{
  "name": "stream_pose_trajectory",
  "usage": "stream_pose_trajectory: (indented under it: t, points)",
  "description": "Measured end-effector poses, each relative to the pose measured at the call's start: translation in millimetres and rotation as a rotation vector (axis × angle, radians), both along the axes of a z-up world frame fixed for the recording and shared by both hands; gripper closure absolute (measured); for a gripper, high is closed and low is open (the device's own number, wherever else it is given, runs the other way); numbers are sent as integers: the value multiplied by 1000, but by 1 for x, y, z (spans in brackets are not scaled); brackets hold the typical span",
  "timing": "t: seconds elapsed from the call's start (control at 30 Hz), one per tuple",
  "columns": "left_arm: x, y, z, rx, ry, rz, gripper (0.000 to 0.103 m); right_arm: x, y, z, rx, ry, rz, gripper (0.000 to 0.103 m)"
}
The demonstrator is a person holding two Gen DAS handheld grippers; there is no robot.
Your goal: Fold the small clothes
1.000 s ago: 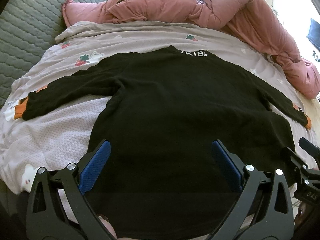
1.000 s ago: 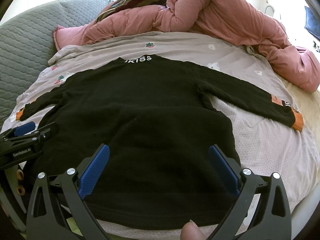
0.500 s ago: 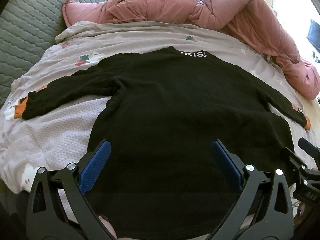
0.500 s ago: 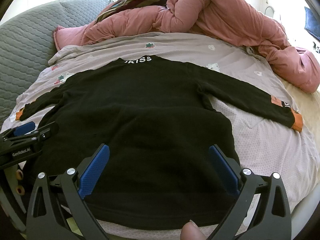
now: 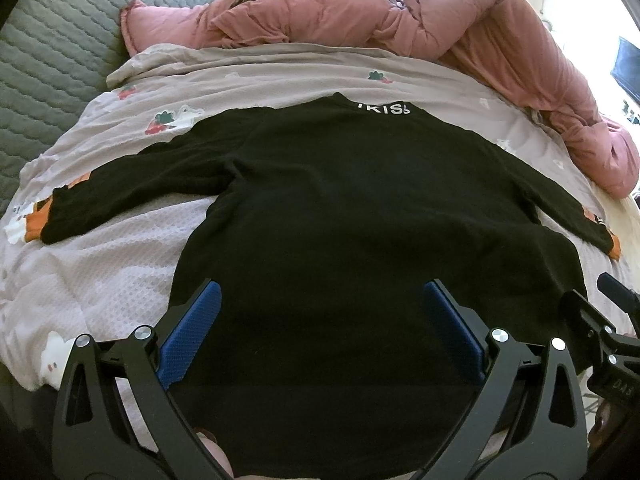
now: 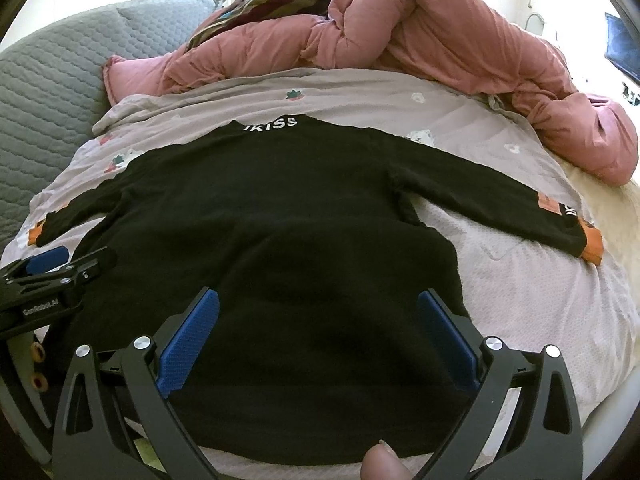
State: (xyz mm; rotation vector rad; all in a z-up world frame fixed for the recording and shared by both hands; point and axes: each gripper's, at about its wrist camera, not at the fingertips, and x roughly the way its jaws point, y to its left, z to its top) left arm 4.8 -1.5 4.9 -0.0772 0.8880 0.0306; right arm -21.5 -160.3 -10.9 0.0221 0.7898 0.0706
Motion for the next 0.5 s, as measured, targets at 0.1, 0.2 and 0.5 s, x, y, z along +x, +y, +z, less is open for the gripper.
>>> stream_pose_trajectory:
  t: [0.1, 0.2, 0.5]
  points:
    - [2, -1, 1, 4, -4, 1, 8, 2, -3, -1, 0, 1, -7, 4]
    - [4, -2, 4, 6, -11, -1, 8, 3, -3, 0, 0, -6, -9, 4]
    - [18, -3, 10, 20, -12, 0, 8, 12, -20, 0, 7, -22, -33, 4]
